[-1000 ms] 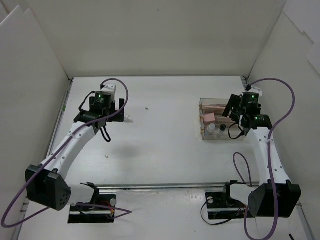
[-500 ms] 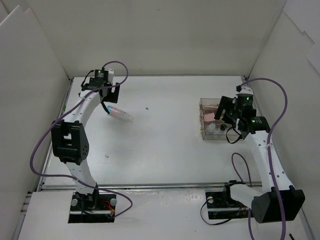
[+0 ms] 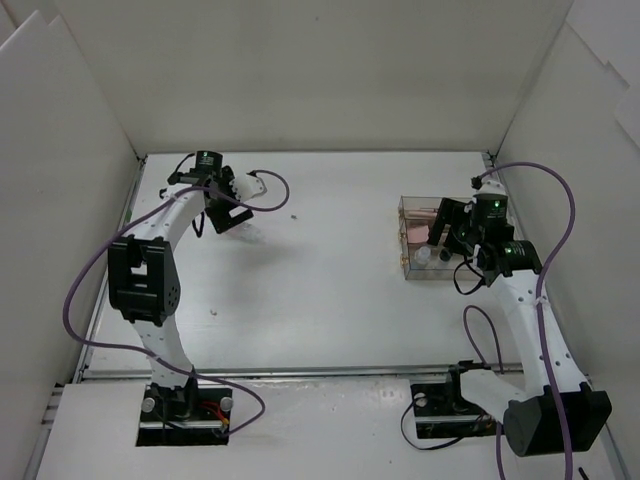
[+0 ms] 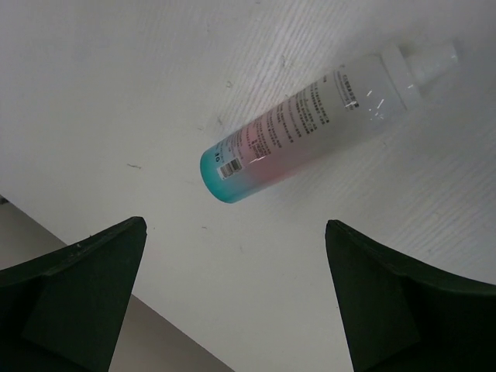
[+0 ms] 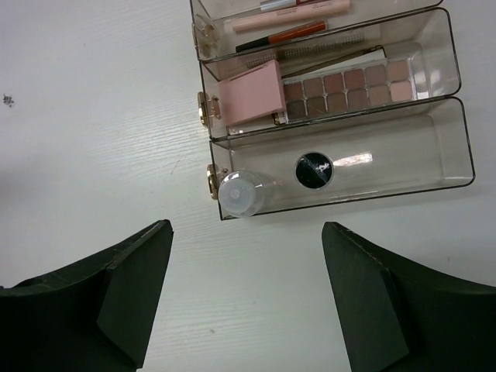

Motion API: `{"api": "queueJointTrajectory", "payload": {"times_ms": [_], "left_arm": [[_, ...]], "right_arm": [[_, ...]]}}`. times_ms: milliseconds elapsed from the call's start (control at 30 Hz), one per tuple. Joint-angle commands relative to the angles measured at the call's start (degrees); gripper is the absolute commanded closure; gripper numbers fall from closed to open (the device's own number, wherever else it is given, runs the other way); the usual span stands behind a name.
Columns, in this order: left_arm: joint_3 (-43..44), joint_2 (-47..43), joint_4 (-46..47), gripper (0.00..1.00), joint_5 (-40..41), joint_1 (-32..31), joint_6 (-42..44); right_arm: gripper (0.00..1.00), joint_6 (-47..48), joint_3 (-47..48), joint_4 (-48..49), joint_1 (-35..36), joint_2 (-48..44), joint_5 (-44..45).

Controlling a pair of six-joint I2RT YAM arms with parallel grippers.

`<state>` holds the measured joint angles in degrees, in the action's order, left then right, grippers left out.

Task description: Organize the makeup

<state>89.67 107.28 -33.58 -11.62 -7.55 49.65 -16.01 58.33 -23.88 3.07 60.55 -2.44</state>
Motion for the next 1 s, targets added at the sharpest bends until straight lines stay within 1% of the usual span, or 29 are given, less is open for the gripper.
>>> {"api": "queueJointTrajectory", "payload": {"times_ms": [0, 167, 233, 433, 567, 700, 800, 833, 933, 967], "left_arm": [[3.06, 1.43, -5.52, 0.05, -3.5, -0.45, 15.45], [5.42, 5.73, -10.78, 0.07, -4.55, -0.45, 21.18], [6.48, 6.97, -11.24, 0.08, -3.6, -0.45, 22.5], [8.06, 10.92, -9.4, 0.11, -3.15, -0.45, 23.91], [9.21, 12.94, -10.97, 0.16, -3.67, -1.5, 25.32], [8.42, 13.91, -10.1, 0.18, -3.68, -1.5, 25.94], [9.38, 14.97, -10.62, 0.19, -3.68, -2.11, 25.76], [9.65, 15.32, -10.8, 0.2, -3.85, -2.12, 25.5], [9.3, 15.06, -10.8, 0.33, -4.47, -2.64, 23.75], [9.12, 15.06, -10.11, 0.46, -4.64, -2.64, 22.96]], "right_arm": [[0.25, 0.72, 0.82, 1.64, 0.36, 0.7, -1.6], [0.25, 0.98, 1.18, 1.64, 0.18, 0.97, -2.13], [0.24, 0.81, 1.18, 1.64, 0.27, 1.23, -2.4], [0.25, 0.89, 1.62, 1.64, 0.18, 2.02, -2.66], [0.25, 0.98, 1.97, 1.56, 0.27, 2.2, -2.66], [0.25, 0.81, 2.14, 1.55, 0.27, 2.38, -3.19], [0.25, 0.8, 2.06, 1.55, 0.27, 2.38, -3.54], [0.25, 0.63, 1.97, 1.55, 0.36, 2.29, -3.54], [0.25, 0.19, 2.14, 1.56, 0.27, 2.29, -4.15], [0.25, 0.1, 2.4, 1.64, 0.27, 2.29, -4.42]]}}
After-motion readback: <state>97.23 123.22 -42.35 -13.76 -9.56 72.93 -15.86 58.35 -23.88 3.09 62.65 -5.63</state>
